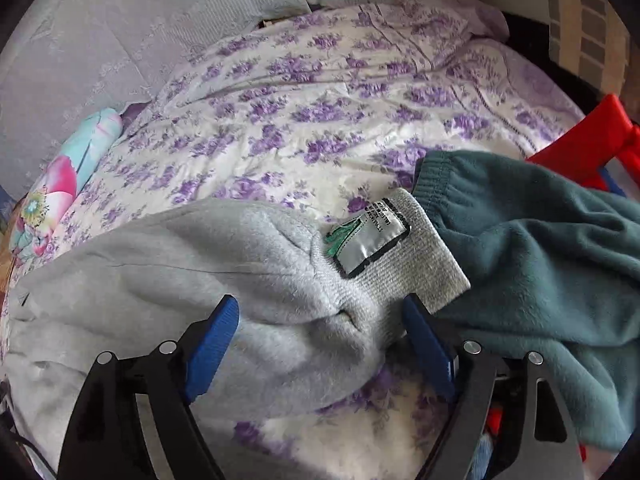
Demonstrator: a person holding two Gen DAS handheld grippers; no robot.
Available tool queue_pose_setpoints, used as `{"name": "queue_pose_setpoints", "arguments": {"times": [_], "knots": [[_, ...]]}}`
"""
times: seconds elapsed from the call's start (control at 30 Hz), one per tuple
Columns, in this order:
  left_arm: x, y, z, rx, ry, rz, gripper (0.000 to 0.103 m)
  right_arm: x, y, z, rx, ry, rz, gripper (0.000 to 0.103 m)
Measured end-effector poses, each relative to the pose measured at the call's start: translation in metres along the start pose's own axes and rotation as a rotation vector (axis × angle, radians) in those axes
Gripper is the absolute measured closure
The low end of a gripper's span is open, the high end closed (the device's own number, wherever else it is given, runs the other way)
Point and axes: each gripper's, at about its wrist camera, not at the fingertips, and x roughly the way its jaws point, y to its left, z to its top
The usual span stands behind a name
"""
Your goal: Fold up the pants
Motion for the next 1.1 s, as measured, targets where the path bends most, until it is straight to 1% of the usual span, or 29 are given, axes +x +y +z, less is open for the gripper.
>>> {"name": "queue_pose_setpoints", "arguments": {"times": [0.03,0.07,0.13,0.2,0.3,0.37,0.43,0.47,0.53,0.57,0.63,0.73,0.8,0.93,1.0,1.1], "knots": [[-0.001,-0.002,-0.001,0.012,0.0,-0.008,0.012,-0.024,0.001,-0.008,-0.009,-0.052,0.053,0.019],[-0.002,-0.003,-0.004,0.025,0.005,-0.015,0.012,-0.048,0.001,-0.018,-0.022,-0.091,0.08,0.018],[-0.002,-0.005,-0.007,0.042,0.016,-0.023,0.012,-0.085,-0.007,-0.04,-0.029,-0.13,0.086,0.018],[-0.004,-0.007,-0.01,0.054,0.017,-0.028,0.012,-0.111,-0.019,-0.067,-0.025,-0.143,0.06,0.018],[-0.004,-0.013,-0.013,0.082,0.018,-0.022,0.012,-0.136,-0.041,-0.1,0.012,-0.148,0.019,0.018],[-0.003,-0.017,-0.012,0.094,0.019,-0.005,0.012,-0.143,-0.051,-0.108,0.044,-0.145,0.035,0.018],[-0.004,-0.02,-0.008,0.108,0.016,0.01,0.012,-0.143,-0.053,-0.103,0.052,-0.14,0.072,0.018],[-0.005,-0.023,-0.004,0.126,0.014,0.019,0.012,-0.142,-0.05,-0.097,0.05,-0.137,0.091,0.018],[-0.009,-0.032,0.009,0.177,-0.002,0.066,0.012,-0.133,-0.042,-0.078,0.037,-0.127,0.137,0.018],[-0.012,-0.038,0.017,0.203,-0.023,0.09,0.012,-0.126,-0.036,-0.066,0.024,-0.124,0.16,0.018],[-0.013,-0.052,0.037,0.255,-0.048,0.111,0.012,-0.111,-0.016,-0.044,-0.018,-0.115,0.185,0.018],[-0.001,-0.073,0.069,0.32,-0.071,0.148,0.012,-0.08,0.017,-0.014,-0.097,-0.099,0.22,0.018],[0.016,-0.081,0.088,0.345,-0.065,0.176,0.012,-0.056,0.035,0.003,-0.135,-0.077,0.238,0.018],[0.061,-0.081,0.119,0.323,0.002,0.207,0.012,-0.011,0.061,0.031,-0.214,-0.036,0.215,0.018],[0.08,-0.077,0.131,0.306,0.026,0.218,0.012,0.01,0.064,0.041,-0.239,-0.002,0.195,0.018],[0.103,-0.071,0.15,0.27,0.068,0.209,0.012,0.041,0.063,0.055,-0.253,0.052,0.177,0.018]]}}
